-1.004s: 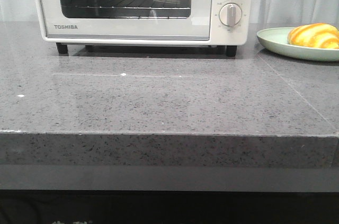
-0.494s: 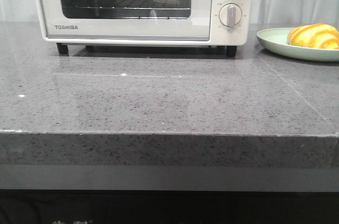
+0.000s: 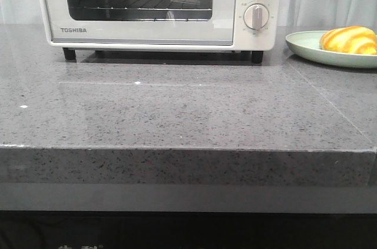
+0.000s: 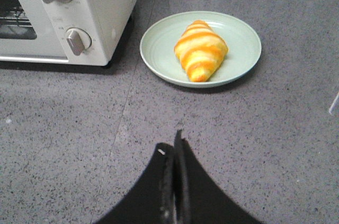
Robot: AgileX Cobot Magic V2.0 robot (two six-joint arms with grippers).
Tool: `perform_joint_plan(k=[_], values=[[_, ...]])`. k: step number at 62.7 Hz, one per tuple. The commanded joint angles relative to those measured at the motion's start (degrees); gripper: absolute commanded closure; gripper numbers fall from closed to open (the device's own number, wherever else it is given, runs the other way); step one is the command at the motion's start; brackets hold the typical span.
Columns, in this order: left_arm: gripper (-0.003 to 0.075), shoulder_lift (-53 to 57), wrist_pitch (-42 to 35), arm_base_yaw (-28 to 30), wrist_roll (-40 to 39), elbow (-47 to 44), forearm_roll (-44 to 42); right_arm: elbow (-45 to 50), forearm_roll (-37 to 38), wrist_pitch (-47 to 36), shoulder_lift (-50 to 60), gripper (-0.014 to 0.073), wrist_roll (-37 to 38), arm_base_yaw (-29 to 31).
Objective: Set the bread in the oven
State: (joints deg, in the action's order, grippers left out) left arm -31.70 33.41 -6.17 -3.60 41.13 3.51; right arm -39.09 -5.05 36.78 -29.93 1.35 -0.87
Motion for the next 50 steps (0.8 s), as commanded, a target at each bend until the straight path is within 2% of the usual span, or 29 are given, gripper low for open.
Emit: perform_joint_plan(k=[1,13,16,21,27,33,40,50], values=[[0.0739,-1.8,-4.2,0.0,0.0,1.9,0.8,-1.9,0.4,-3.0,-2.1,0.0713,-0.5,0.3],[0.0739,-3.7,-4.2,0.0,0.0,1.9,0.4,-1.9,1.0,-1.7,-4.1,0.0704,-0.5,0.3],[0.0739,-3.8,-4.2,0.0,0.0,1.9,0.1,-1.9,1.6,-1.0,-4.2,0.0668,-0.5,0.3],[0.0739,-3.8,-4.2,0.0,0.0,1.9,-0.4,-1.9,2.3,-0.7,-4.2,0.047,-0.5,0.3],[0.0739,-3.8,-4.2,0.0,0.3,1.9,-0.4,-1.9,2.4,-0.8,-4.2,0.016,-0.5,0.3],[0.0739,-4.1,-4.9,-1.1,1.2,1.9,0.3,-1.9,2.4,-0.6,-4.2,-0.0024,-0.5,0.3],[0.0739,-5.0,-9.0,-6.6,2.6,1.9,0.7,-1.9,2.4,-0.5,-4.2,0.0011,-0.5,0.3],[0.0739,-9.3,-15.2,-15.2,3.6,4.0,0.3,-1.9,2.3,-0.5,-4.2,0.0012,-0.5,0.3]])
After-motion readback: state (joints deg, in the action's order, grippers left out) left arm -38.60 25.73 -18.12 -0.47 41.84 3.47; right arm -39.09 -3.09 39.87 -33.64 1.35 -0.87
